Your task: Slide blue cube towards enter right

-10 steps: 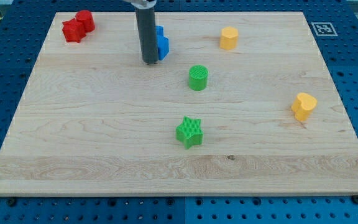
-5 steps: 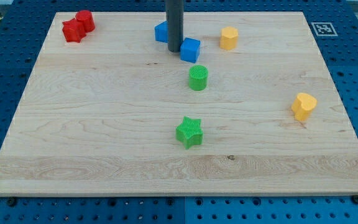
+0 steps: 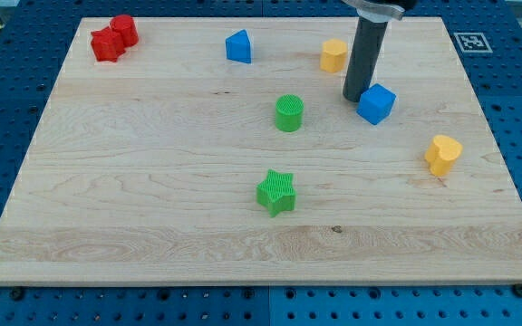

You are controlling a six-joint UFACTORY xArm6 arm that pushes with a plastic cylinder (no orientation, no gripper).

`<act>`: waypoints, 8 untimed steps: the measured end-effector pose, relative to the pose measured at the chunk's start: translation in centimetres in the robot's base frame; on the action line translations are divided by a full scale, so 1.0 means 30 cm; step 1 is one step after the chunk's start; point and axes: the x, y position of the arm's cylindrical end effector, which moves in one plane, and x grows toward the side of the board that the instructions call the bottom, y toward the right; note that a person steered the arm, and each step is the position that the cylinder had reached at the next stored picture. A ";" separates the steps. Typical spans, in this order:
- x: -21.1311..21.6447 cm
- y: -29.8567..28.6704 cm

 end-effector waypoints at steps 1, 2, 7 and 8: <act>0.029 0.020; 0.035 0.026; 0.146 0.035; 0.251 0.035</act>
